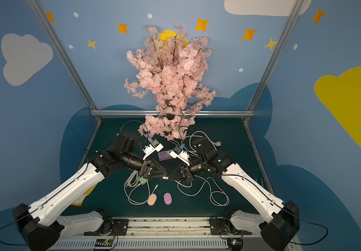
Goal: Charge the bluetooth headset
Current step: Pick up the charging cable from the center of the board.
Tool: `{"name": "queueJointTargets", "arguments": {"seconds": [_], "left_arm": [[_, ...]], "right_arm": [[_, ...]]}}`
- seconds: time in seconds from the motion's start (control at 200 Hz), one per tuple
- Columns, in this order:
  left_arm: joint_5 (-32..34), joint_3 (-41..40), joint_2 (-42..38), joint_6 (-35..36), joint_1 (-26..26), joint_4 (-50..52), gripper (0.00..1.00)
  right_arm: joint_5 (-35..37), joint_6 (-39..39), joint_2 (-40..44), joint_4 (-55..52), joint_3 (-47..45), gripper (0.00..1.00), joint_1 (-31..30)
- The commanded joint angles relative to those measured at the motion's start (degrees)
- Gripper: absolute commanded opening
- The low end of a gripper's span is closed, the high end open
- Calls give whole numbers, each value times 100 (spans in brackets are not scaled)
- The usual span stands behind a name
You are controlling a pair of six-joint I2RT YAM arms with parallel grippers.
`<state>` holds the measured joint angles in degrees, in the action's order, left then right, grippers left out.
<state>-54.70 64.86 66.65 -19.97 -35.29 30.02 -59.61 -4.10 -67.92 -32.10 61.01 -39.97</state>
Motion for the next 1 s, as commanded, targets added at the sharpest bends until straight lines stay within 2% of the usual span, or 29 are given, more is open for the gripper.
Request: {"name": "queueJointTargets", "arguments": {"seconds": [0.0, 0.13, 0.2, 0.375, 0.521, 0.756, 0.996], "left_arm": [[-66, -353, -254, -615, 31, -1067, 48], [23, -589, -378, -808, 6, -1311, 47], [91, -689, -407, -878, -10, -1396, 52], [93, -708, -340, -974, -12, -1617, 53], [65, -626, -268, -1014, -13, -1715, 29], [141, -632, -298, -1036, -30, -1721, 4], [298, -659, -380, -1039, -65, -1782, 3]], "right_arm": [[189, -527, 174, 746, -119, 0, 15], [266, -1037, 252, 1348, -285, 0, 24], [285, -1252, 302, 1635, -350, 0, 30], [333, -1424, 400, 1832, -390, 0, 7], [387, -1431, 479, 1864, -474, 0, -11], [380, -1433, 550, 1883, -520, 0, -6], [373, -1620, 577, 2004, -568, 0, -11]]}}
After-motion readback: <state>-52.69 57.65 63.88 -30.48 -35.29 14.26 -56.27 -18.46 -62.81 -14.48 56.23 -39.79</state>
